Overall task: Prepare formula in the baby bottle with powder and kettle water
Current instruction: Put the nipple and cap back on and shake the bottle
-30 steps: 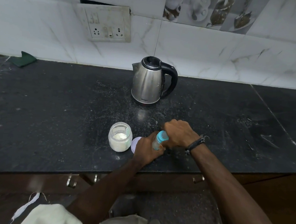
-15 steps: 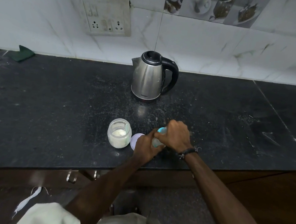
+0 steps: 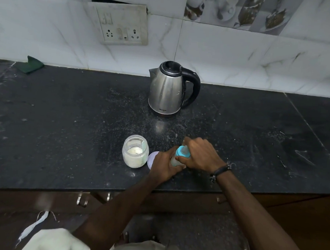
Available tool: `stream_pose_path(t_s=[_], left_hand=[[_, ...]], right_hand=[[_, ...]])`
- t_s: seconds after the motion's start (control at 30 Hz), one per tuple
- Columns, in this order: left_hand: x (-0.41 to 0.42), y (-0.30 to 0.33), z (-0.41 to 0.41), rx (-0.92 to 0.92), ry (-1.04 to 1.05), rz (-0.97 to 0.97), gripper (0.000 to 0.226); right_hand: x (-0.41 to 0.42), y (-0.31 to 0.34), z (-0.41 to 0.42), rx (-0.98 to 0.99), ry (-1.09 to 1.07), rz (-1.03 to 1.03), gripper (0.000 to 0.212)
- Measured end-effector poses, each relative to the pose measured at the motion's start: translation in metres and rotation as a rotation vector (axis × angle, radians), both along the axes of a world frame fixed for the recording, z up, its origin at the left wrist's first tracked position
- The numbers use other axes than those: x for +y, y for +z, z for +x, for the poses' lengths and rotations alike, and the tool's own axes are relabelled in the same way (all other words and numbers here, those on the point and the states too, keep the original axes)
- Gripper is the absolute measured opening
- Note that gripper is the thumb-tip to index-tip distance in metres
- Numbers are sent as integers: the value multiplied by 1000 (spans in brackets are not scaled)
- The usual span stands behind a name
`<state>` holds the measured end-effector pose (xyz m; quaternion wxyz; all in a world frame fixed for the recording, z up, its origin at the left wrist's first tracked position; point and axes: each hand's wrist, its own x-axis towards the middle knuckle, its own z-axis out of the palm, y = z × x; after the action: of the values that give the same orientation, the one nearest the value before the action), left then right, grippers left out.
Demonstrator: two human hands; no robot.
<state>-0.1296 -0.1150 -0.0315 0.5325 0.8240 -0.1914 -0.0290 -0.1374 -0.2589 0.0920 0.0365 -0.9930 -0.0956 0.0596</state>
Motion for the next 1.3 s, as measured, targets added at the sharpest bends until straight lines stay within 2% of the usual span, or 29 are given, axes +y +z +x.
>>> stream_pose_path(t_s=[0.17, 0.37, 0.47, 0.53, 0.67, 0.73, 0.87, 0.93, 1.0, 1.1, 1.2, 1.3], left_hand=[[-2, 0, -2, 27, 4, -64, 56], [-4, -4, -5, 27, 16, -75, 57], [-6, -5, -5, 49, 25, -90, 53], [-6, -5, -5, 54, 21, -96, 54], [-5, -9, -2, 33, 25, -53, 60], [-5, -11, -1, 20, 25, -35, 63], [-4, -14, 0, 28, 14, -17, 69], [-4, -14, 1, 29, 7, -10, 70], [-4, -13, 1, 18, 11, -7, 70], [-3, -12, 2, 11, 10, -1, 71], [-3, -12, 1, 13, 7, -6, 69], [-3, -12, 2, 7, 16, -2, 71]], right_hand=[[4, -10, -12, -123, -238, 227, 47], [22, -14, -14, -178, -452, 246, 43], [21, -19, -18, -165, -487, 302, 46], [10, -15, -19, -83, -430, 360, 49], [-27, 2, -7, 238, -387, 628, 49], [-46, 3, 2, 204, -434, 576, 58], [-65, -16, 11, 153, -473, 170, 69], [-65, -29, 11, 194, -466, 140, 74], [-64, -39, 10, 202, -470, 152, 77], [-64, -49, 8, 139, -504, 201, 67], [-63, -51, 6, 33, -515, 378, 54], [-64, -41, 9, -18, -476, 538, 57]])
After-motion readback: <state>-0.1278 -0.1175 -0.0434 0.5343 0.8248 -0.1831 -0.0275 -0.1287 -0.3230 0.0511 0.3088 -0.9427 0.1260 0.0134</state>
